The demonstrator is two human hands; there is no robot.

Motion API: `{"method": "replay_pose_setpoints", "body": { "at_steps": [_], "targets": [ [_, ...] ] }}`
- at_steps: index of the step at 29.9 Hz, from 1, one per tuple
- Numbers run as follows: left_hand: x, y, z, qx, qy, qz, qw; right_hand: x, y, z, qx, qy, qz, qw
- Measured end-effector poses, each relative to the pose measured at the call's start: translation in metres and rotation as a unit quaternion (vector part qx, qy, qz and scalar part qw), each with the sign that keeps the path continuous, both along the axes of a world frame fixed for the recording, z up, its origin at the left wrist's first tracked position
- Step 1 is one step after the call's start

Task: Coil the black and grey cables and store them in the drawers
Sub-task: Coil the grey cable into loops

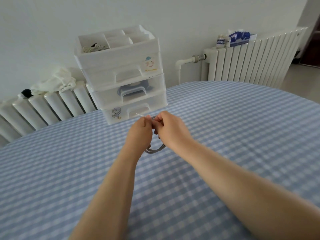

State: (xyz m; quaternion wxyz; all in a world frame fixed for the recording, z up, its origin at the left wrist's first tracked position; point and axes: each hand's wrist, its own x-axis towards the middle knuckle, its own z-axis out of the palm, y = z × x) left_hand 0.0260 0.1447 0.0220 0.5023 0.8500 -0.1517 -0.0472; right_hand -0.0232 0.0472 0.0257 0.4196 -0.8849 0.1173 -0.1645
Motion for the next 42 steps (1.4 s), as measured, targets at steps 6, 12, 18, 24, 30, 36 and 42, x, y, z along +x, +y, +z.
{"method": "replay_pose_setpoints", "body": {
  "at_steps": [6,12,18,24,30,36,42],
  "targets": [
    [0.002,0.006,0.007,-0.016,0.03,-0.039,0.999,-0.011,-0.019,0.025,-0.174,-0.007,0.04,0.984],
    [-0.008,0.008,0.021,0.049,-0.06,-0.115,0.99,-0.014,-0.043,0.036,-0.053,0.096,0.151,0.982],
    [-0.01,0.009,0.023,-0.009,-0.052,-0.091,0.994,-0.015,-0.035,0.029,-0.054,0.05,0.096,0.993],
    [-0.011,0.013,0.03,-0.124,0.053,-0.097,0.986,-0.008,-0.038,0.028,0.067,0.029,0.11,0.991],
    [-0.01,0.017,0.03,-0.133,0.063,-0.126,0.981,-0.014,-0.073,0.036,0.309,0.117,0.3,0.895],
    [-0.019,0.007,0.026,-0.071,0.01,-0.139,0.988,-0.005,-0.076,0.026,0.3,0.08,0.207,0.928],
    [-0.021,0.003,0.029,-0.132,-0.016,-0.074,0.988,-0.013,-0.058,0.035,0.075,-0.008,0.239,0.968]
  ]
}}
